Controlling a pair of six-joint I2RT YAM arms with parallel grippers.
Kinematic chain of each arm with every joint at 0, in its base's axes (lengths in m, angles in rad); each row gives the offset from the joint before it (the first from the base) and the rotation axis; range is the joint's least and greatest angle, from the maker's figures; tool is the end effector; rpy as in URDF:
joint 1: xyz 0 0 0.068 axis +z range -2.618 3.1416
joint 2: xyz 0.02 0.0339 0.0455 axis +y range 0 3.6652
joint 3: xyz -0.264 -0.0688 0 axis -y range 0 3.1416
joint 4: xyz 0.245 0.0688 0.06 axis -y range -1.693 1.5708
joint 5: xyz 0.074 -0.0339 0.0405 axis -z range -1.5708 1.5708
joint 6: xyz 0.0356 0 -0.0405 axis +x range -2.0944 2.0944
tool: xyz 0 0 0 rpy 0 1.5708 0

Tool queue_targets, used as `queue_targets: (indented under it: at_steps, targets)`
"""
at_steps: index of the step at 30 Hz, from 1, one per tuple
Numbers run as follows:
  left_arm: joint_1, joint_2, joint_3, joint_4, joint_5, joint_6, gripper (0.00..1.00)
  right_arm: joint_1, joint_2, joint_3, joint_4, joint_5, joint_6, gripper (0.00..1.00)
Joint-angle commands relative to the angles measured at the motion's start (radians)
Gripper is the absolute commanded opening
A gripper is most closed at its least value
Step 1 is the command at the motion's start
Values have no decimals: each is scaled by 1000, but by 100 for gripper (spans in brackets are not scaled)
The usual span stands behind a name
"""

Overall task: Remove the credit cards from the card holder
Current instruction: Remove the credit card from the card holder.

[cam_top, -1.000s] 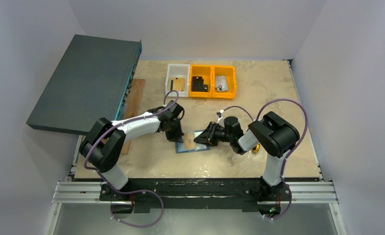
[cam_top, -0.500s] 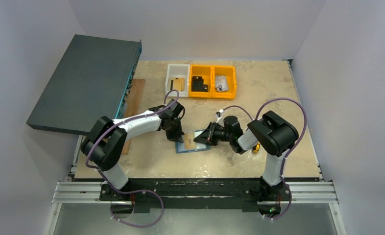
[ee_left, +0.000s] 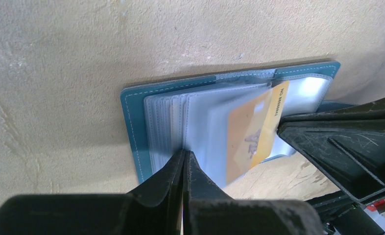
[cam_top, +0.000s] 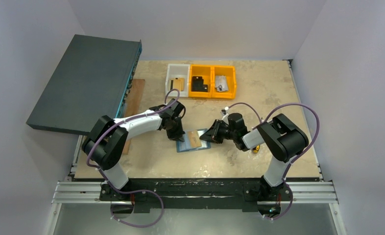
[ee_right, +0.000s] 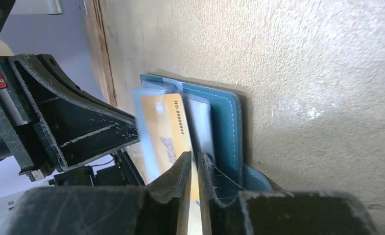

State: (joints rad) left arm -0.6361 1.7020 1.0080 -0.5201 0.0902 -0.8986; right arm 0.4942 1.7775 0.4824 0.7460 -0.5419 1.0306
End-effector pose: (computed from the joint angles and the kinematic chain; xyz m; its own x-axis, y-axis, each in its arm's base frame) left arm 0.2551 -0.1924 0.1621 -0.9521 -0.2656 -0.1514 -0.2056 0.9228 -0.3258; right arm 0.2446 0.1527 0.0979 -0.9170 0.3405 -0.2078 -0.0141 0.4929 0.8700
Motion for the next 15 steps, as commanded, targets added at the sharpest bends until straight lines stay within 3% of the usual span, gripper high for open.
queue_targets:
  at_steps: [1,8,15]
  targets:
    - [13,77,-47,-94,-154,32,0,-8,4,10,26,-23,-29,17]
    - [12,83,-43,-89,-148,33,0,-6,58,30,93,-68,1,32]
    - [11,91,-42,-83,-139,33,0,18,101,62,92,-93,-2,31]
